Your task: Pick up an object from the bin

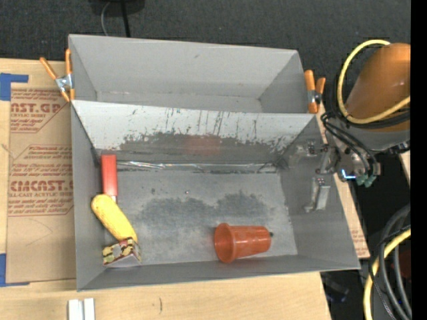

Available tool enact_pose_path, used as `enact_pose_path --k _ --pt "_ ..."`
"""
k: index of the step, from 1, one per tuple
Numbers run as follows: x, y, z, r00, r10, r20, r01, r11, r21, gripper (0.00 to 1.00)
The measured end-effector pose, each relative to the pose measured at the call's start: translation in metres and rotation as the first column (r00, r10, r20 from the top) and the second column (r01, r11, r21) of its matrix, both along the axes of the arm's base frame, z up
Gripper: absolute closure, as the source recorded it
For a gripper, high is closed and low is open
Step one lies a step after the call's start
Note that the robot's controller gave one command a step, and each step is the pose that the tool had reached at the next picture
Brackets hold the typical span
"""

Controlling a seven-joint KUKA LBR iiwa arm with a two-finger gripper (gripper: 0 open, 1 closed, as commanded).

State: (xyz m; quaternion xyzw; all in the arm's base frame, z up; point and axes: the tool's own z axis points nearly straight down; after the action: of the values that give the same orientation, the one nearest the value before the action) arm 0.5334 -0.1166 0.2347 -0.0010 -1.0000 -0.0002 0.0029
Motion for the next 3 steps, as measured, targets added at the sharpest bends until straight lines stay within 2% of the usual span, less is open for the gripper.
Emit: enact_pose_path --k 1,2,3 --pt "0.002 0.001 0.005 1.000 0.002 0.008 -0.002 1.000 -0.002 0.00" --pt "-0.015 0.031 -0.053 0.999 0.048 0.010 -0.048 0.999 -0.002 0.00" --pt "-0.041 0.088 -0.076 0.995 0.097 0.006 -0.097 0.995 -0.001 0.00"
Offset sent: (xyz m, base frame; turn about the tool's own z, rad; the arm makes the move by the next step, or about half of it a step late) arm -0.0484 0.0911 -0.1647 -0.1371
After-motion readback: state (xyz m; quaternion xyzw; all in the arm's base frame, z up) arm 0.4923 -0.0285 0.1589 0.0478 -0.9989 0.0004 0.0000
